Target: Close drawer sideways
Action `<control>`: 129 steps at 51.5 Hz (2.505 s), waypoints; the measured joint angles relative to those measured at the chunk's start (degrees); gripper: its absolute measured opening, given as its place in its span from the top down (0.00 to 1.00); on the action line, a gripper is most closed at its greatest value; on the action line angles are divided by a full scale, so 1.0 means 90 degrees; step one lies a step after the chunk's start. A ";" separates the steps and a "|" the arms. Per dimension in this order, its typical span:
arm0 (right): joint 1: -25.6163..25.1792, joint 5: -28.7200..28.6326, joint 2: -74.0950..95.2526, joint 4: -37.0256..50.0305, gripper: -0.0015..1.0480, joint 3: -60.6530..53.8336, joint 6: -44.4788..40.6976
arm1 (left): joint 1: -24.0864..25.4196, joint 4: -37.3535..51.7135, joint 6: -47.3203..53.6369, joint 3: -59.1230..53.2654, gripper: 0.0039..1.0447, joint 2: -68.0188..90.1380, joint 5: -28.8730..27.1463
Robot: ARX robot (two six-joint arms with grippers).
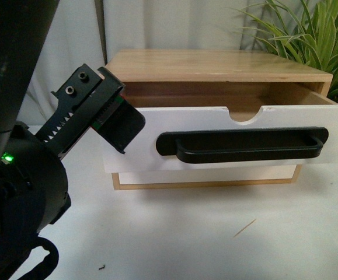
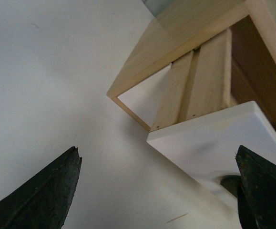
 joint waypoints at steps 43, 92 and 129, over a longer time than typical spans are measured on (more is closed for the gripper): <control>0.0712 0.0801 0.1513 0.0658 0.09 0.1358 0.0527 | 0.0085 0.0427 0.0981 0.0357 0.05 0.0644 0.0903; 0.1030 0.1729 0.4068 0.0828 0.09 0.3973 0.0782 | 0.1438 0.0498 0.2239 0.2766 0.05 0.2630 0.2637; 0.0976 0.1673 0.3725 0.0775 0.09 0.3750 0.1161 | 0.1746 0.0406 0.2499 0.2499 0.05 0.2327 0.2169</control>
